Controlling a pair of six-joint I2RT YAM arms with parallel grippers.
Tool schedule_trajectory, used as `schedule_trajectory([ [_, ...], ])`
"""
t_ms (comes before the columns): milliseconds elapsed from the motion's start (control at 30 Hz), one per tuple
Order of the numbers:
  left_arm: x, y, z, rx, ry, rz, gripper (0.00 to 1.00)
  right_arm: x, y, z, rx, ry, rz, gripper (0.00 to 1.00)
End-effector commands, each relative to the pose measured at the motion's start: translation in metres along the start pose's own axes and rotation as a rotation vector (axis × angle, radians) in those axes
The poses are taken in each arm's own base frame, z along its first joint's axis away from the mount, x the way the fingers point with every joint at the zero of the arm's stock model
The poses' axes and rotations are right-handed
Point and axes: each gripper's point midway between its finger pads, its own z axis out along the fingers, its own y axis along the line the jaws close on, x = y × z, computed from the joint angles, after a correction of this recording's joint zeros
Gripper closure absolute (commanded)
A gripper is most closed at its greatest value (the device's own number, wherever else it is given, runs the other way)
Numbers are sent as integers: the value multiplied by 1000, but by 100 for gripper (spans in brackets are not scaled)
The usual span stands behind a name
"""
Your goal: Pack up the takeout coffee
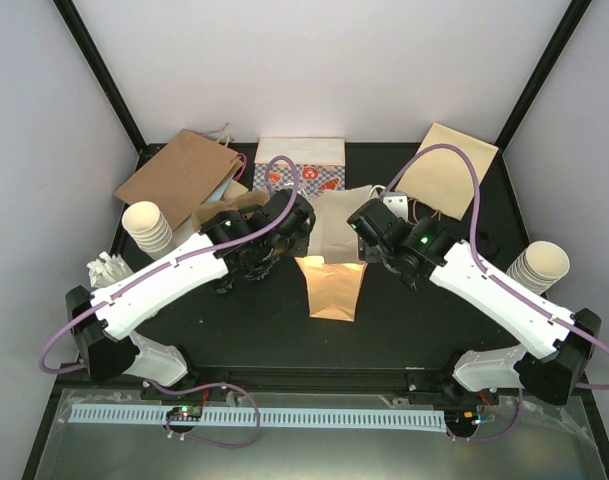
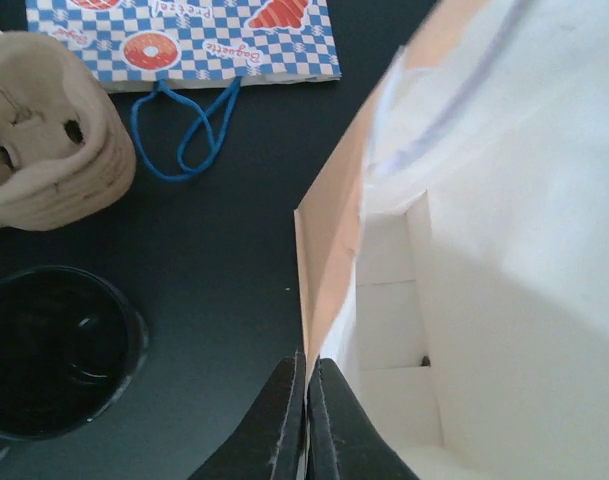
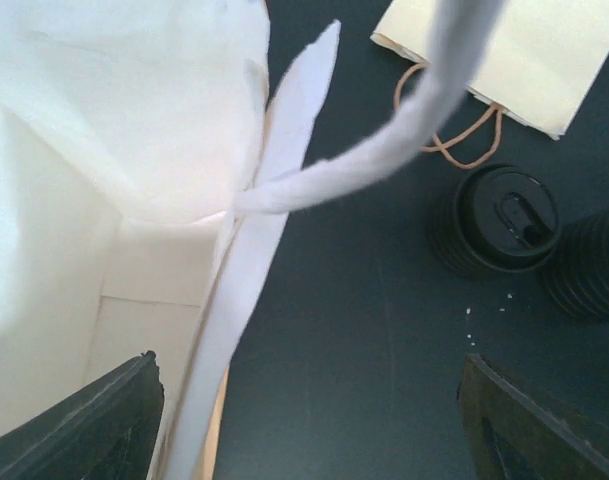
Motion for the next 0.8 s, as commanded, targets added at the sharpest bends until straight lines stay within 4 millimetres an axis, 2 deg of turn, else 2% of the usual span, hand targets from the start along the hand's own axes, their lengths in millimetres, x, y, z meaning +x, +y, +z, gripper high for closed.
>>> schedule_trajectory([
  [0,-12,18,-15,-88,-55,10,99,-4,-32,-4,106,-32,18,19],
  [333,-17,27,-22,-144,-68,35,98,-8,-69,-11,245,-32,-7,20],
  [467,-17,26,-22,-140,-65,42,98,-11,-72,-14,256,-36,-9,20],
  [533,-18,18,-22,-100,-62,52,98,-14,-65,-15,215,-29,-25,19],
  [633,-17,-10,-18,48,-50,99,98,-16,-30,-17,13,-15,-111,13],
  [700,-20,-33,-17,159,-56,131,99,-20,-9,-26,-121,-22,-157,11],
  [767,-20,-47,-17,223,-49,160,98,-29,-3,-37,-177,-51,-176,9],
])
